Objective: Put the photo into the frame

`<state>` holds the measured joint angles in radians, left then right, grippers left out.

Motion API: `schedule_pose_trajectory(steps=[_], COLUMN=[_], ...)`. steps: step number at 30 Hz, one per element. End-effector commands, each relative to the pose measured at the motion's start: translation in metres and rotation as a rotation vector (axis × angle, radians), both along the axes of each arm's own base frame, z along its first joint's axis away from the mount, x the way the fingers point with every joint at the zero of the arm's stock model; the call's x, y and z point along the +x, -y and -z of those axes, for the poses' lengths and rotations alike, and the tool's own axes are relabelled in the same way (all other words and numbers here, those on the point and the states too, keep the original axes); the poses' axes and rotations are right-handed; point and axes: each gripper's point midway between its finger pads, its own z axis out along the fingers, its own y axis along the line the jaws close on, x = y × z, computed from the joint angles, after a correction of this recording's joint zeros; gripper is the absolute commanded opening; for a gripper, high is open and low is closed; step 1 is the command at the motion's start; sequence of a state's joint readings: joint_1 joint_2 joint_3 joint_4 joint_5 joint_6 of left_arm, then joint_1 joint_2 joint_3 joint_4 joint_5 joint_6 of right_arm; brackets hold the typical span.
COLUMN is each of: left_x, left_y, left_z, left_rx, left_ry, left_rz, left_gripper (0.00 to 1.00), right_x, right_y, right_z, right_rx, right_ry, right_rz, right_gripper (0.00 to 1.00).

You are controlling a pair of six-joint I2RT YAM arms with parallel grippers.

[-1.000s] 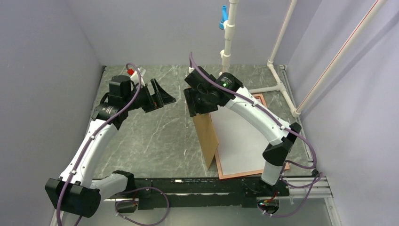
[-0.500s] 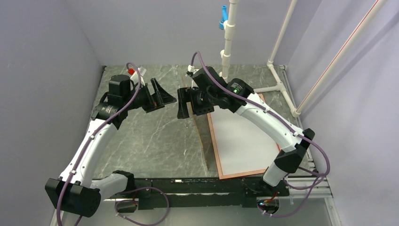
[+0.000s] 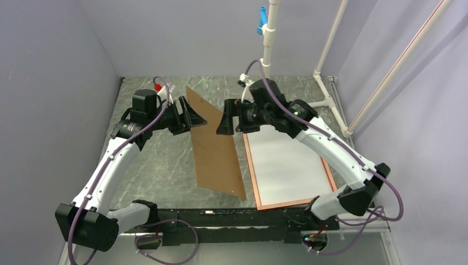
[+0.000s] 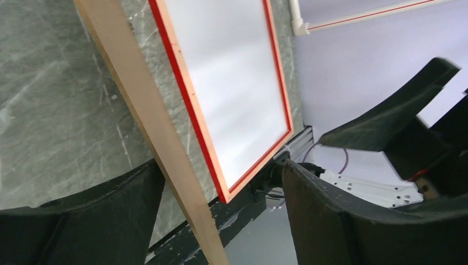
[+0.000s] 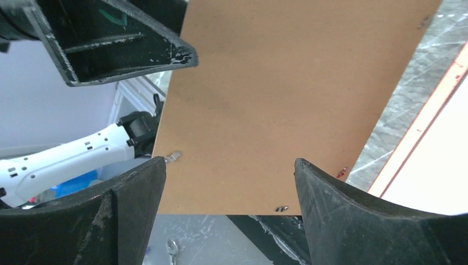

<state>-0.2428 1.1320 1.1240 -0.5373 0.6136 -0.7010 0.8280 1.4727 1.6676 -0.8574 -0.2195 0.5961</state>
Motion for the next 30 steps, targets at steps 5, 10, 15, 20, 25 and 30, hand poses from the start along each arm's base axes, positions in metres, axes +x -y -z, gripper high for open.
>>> schedule_pose_trajectory(steps=[5,10,15,20,25,30], left_x=[0.005,0.007,0.007,0.005,-0.004,-0.019], left_y=[-0.002,-0.007,-0.025,-0.044,-0.066,-0.092], left_z=[0.035,0.05,0.044,0.011,-0.035,-0.078], left_rx=[0.058,0.116,0.206,0.244,0.252,0.303], left_ry=[-0.03,-0.055,-0.03,0.067,0.203,0.294], left_rz=[-0.007,-0.029,-0.101,-0.199,-0.308,-0.411], left_gripper=[0.59,0.23,0.0,0.0,0.0,0.0], right_x=[0.019,0.024,0.028,0.028,0.028,0.031], right_y=[0.037,0.055,0.072,0.08,0.09,0.092], right_z=[-0.009,0.024,0.067,0.122,0.177,0.215], right_rx=[0.155,0.093,0.035,-0.036,-0.142,-0.221], right_ry=[0.016,-0.017,-0.059,-0.136,-0.203,-0.268], right_rz=[0.078,0.121,0.162,0.195,0.224,0.232], right_gripper=[0.88,0.89,0.94,0.94,0.92,0.84])
